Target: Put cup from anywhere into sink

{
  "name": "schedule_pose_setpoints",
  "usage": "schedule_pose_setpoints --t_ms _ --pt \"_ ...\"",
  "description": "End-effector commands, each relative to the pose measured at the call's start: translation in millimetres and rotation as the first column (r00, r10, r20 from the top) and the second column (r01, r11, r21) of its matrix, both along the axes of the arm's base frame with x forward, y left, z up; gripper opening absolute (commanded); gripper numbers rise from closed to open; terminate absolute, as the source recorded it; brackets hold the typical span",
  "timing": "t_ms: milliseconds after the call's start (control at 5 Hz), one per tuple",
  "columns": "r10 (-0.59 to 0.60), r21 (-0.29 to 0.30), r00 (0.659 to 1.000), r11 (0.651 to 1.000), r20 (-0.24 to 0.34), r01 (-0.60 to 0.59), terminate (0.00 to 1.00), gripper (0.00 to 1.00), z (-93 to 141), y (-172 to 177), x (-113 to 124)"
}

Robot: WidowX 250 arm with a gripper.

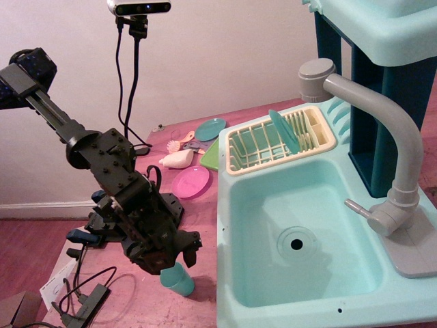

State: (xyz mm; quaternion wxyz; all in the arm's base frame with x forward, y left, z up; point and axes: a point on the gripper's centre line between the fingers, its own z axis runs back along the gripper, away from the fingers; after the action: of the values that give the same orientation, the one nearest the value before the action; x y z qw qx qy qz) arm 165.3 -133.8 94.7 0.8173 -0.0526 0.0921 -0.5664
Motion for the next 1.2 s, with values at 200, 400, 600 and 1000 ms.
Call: schedule_pose_setpoints --t_ms 200,400,600,1000 --pt "-0.017 -0.007 1.000 1.000 -0.013 0.017 0.00 1.00 -9 -3 0" --pt "-0.035 -0.010 0.999 0.999 -0.035 0.035 0.00 1.00 -14 -5 4" --pt "-0.050 -0.023 0.998 0.999 -0.045 0.049 0.00 1.00 -23 -9 8" --pt "-0.075 -0.050 0.996 0.996 -0.054 0.073 0.00 1.00 -43 -20 10"
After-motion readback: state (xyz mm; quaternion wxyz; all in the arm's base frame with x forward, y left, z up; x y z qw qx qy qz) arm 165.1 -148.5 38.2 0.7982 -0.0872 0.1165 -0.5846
